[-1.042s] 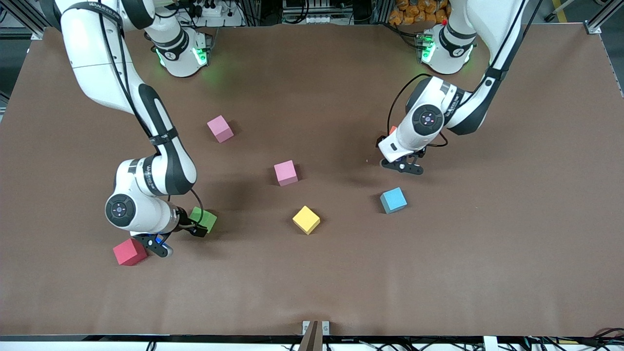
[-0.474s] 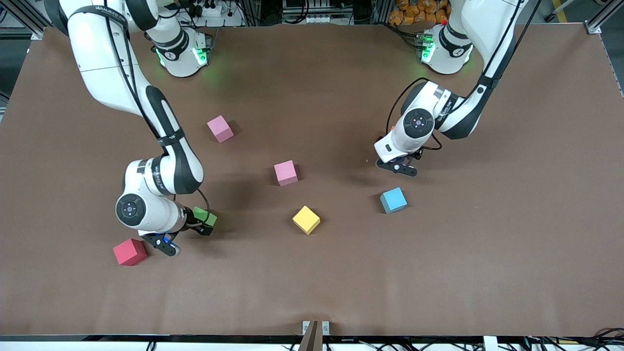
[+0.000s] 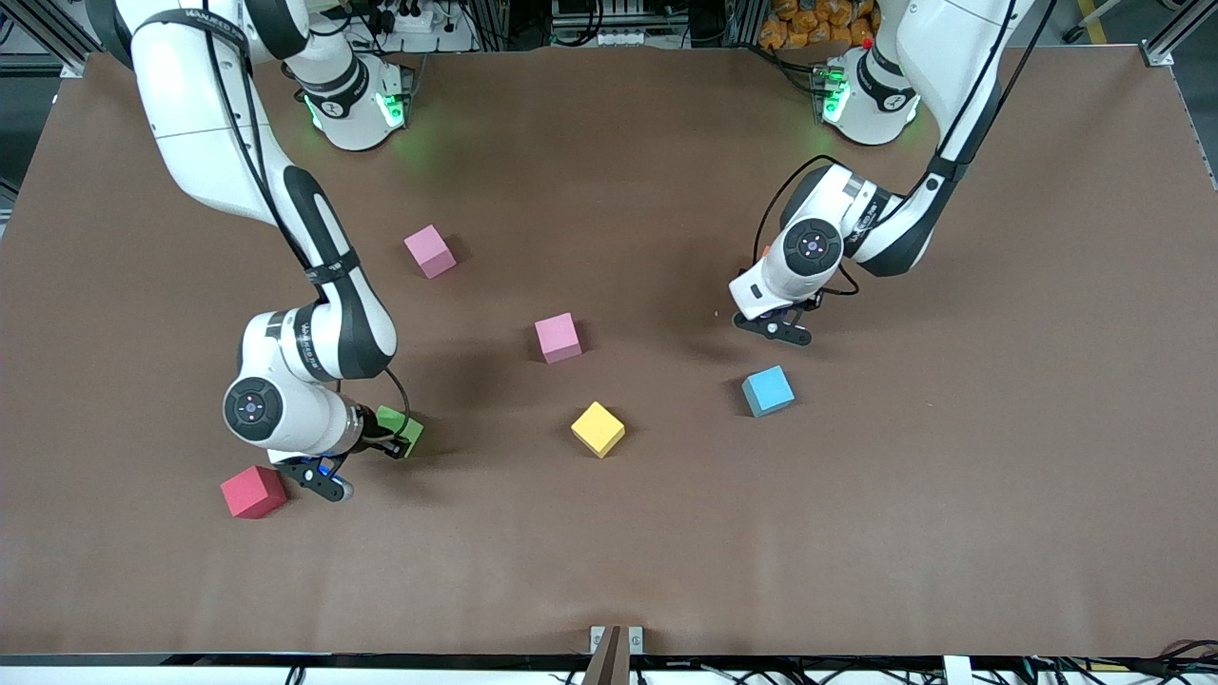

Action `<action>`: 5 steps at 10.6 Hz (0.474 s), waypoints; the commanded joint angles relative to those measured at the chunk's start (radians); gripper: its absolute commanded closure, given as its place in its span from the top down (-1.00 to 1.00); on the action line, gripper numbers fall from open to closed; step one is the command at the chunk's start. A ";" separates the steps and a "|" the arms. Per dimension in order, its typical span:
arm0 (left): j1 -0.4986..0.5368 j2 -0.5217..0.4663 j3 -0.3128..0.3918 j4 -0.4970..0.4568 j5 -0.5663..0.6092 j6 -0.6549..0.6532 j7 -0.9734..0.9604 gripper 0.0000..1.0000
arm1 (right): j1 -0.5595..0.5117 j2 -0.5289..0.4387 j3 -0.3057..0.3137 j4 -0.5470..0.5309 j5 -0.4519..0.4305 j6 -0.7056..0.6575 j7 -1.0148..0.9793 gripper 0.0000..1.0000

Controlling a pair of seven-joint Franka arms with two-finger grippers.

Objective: Arrange blocks into number 1
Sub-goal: 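Grasp the green cube with the right gripper while the left gripper grasps purple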

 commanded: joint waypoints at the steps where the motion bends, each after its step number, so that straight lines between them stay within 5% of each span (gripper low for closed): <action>1: 0.015 0.008 0.001 0.038 0.032 0.008 -0.058 -1.00 | 0.005 -0.133 -0.003 -0.085 -0.051 -0.008 -0.067 0.02; 5: 0.045 -0.020 0.017 0.102 0.032 -0.002 -0.192 -1.00 | -0.009 -0.349 0.078 -0.304 -0.072 0.002 -0.106 0.02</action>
